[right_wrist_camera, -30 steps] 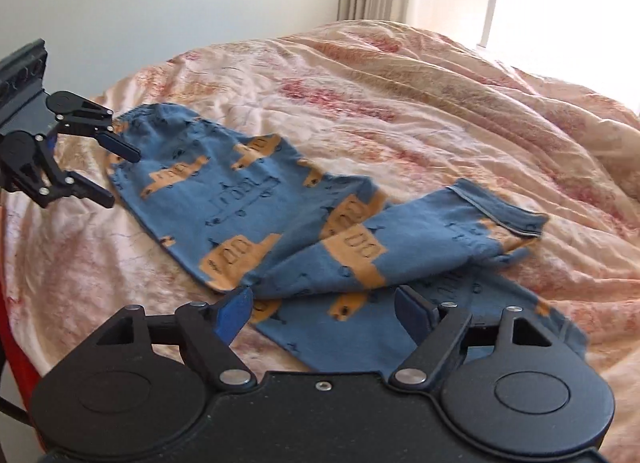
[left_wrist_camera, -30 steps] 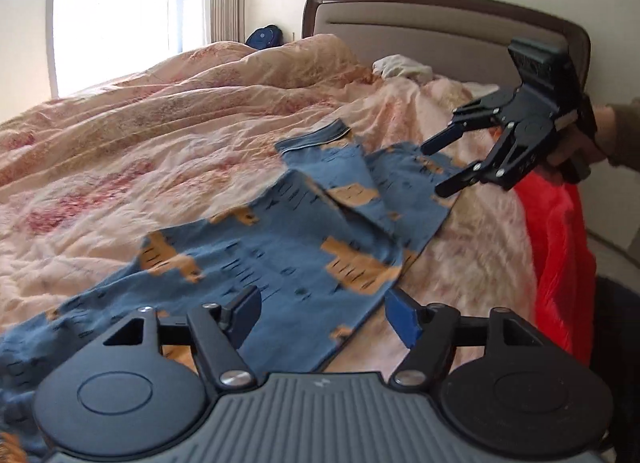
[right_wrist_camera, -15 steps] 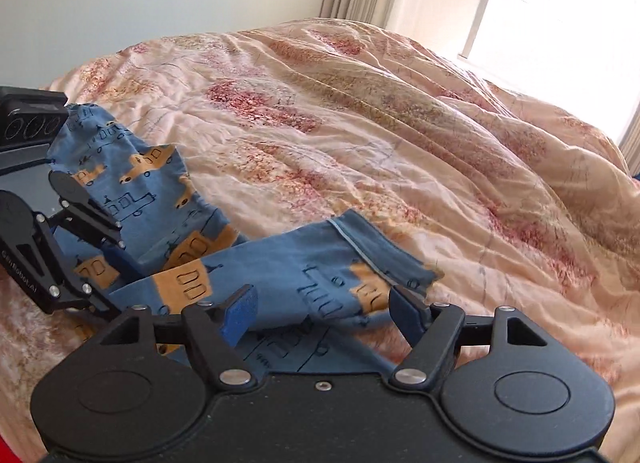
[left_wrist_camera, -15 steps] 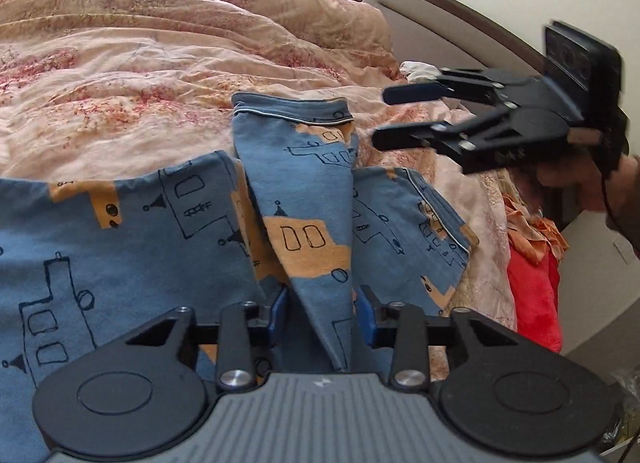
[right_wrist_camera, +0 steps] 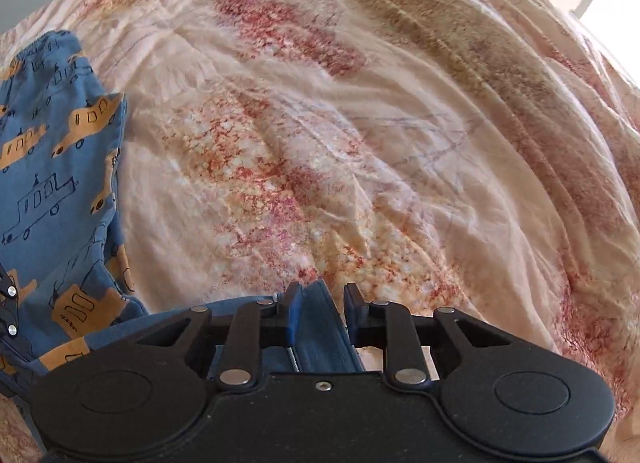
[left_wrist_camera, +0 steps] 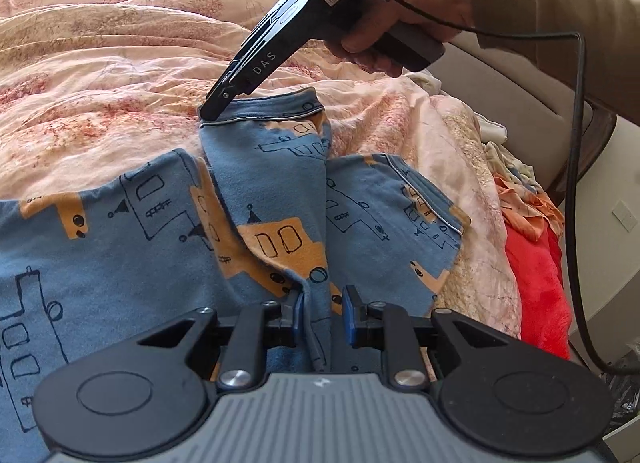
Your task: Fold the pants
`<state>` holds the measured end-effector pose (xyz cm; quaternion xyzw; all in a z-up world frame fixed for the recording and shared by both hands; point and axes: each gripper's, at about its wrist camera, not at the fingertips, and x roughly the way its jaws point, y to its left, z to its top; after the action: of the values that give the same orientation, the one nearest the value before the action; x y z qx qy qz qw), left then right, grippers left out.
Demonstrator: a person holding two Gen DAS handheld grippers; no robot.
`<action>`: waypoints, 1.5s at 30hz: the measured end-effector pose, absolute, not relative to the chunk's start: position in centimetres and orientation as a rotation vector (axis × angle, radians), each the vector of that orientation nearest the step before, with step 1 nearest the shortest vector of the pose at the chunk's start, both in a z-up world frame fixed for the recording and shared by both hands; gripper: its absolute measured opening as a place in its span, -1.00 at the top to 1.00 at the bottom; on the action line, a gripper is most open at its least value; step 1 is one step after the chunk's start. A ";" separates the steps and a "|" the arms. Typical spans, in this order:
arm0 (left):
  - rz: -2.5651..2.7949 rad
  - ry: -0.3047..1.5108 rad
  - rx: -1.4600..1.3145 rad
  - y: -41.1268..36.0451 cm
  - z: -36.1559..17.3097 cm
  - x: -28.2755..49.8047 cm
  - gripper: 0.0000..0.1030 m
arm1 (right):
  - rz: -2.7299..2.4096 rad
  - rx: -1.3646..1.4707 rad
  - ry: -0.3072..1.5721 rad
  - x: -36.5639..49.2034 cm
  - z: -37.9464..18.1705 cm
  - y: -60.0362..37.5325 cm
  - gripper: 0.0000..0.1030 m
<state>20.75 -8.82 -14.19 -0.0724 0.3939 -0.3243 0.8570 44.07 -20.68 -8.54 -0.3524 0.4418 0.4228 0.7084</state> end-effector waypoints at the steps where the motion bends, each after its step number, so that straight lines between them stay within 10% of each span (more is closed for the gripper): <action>1: -0.681 0.830 -0.156 -8.8 -14.3 20.8 0.57 | 0.950 -0.815 1.016 44.4 -8.8 -20.2 0.52; 4: -0.675 0.828 -0.167 -8.7 -14.3 20.8 0.57 | 1.001 -0.826 1.048 44.4 -8.4 -19.9 0.99; 17: -0.650 0.719 -0.026 -10.3 -11.6 18.0 0.59 | 0.928 -0.426 0.773 35.3 0.6 -35.7 0.99; 28: -0.666 0.728 0.181 -14.0 -12.9 16.0 0.59 | 0.713 -0.072 0.869 26.5 -8.3 -48.8 0.98; 37: -0.670 0.760 0.192 -14.2 -13.4 16.4 0.59 | 0.714 0.517 0.860 26.3 -10.6 -53.3 -0.21; 45: -0.675 0.768 0.203 -14.4 -13.4 16.4 0.58 | 0.672 0.450 0.881 28.7 -11.1 -51.4 -0.12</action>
<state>16.36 -14.39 -13.35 0.0970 0.3667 -0.3223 0.8673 28.75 -51.42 -11.07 0.2119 0.4148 0.3161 0.8265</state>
